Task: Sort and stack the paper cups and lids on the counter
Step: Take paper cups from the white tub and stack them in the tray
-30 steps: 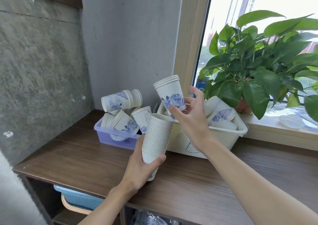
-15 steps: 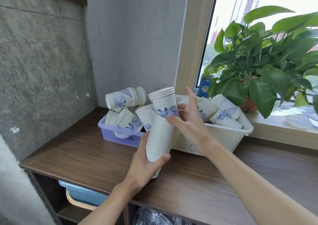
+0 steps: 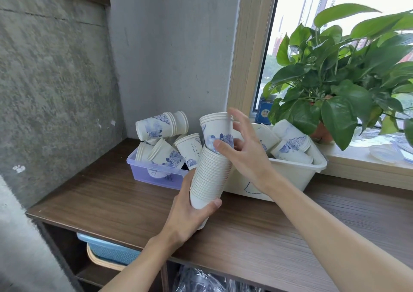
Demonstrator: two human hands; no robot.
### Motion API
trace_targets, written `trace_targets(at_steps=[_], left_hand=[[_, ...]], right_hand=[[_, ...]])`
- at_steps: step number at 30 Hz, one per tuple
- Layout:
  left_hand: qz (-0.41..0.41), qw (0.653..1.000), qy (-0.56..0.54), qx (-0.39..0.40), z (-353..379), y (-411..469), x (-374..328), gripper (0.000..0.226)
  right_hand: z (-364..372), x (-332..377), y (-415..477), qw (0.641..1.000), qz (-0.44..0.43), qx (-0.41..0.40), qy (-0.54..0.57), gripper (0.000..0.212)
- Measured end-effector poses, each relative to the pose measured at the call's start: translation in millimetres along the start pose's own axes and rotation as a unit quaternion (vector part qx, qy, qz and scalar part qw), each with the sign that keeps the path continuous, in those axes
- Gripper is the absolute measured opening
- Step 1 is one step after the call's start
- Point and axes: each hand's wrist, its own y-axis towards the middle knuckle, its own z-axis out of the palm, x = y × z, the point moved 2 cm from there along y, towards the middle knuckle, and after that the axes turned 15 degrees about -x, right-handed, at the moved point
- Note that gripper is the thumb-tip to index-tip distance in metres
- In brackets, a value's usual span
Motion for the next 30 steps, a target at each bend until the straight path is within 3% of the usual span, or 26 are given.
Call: trace_targets(at_steps=[9,13,17,21,22,26,30], left_hand=[[0.003,1.0,-0.004,-0.01,-1.0,-0.7,-3.6,0.079],[0.003,1.0,-0.007,-0.012,-1.4,-1.1,-4.2,0.081],[0.006,1.0,-0.005,-0.01,-1.5,-1.4,-5.7,0.08],[0.006,1.0,0.001,-0.005,-1.0,-1.5,-5.3,0.081],[0.007,1.0,0.001,-0.005,-1.0,-1.6,-5.3,0.081],[0.007,1.0,0.001,-0.003,-1.2,-1.8,-6.0,0.083],[0.007,1.0,-0.005,-0.001,-1.4,-2.6,-7.1,0.083]], right_hand=[[-4.2,-4.6,-4.0,0.998,0.027,0.012,-0.046,0.041],[-2.4,-10.9,-8.5,0.996,0.029,0.025,-0.079,0.058],[0.2,-10.9,-11.0,0.995,0.013,0.002,-0.094,0.061],[4.6,-16.0,-14.1,0.998,0.049,-0.002,-0.044,0.022],[5.8,-16.4,-15.0,0.998,0.053,-0.002,-0.032,0.021],[7.7,-14.3,-17.0,0.998,0.051,0.003,-0.026,0.038],[7.3,-13.5,-17.5,0.998,0.049,0.016,-0.03,0.034]])
